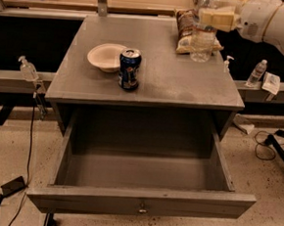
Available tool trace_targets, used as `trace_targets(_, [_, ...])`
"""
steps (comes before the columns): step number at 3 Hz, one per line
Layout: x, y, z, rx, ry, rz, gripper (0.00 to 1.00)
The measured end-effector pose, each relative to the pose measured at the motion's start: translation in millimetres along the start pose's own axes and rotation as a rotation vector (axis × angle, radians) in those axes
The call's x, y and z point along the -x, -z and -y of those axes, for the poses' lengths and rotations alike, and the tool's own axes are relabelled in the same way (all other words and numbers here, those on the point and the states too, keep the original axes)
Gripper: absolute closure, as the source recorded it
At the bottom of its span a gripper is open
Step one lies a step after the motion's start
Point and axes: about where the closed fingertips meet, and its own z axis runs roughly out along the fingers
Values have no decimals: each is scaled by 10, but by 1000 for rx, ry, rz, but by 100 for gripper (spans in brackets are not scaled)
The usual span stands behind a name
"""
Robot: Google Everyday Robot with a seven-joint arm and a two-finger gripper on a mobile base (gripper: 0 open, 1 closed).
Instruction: Place water bottle into top drawer
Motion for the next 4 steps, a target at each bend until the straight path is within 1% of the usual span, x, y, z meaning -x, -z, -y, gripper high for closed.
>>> trace_targets(1, [-105, -45, -162, 28, -8, -25, 100])
trace_targets(2, [-127, -58, -188, 51, -29, -22, 100])
trace_targets(3, [-278, -3, -655, 201, -92, 20, 100])
trace_targets(4, [-256, 285, -1538, 446, -133, 71, 100])
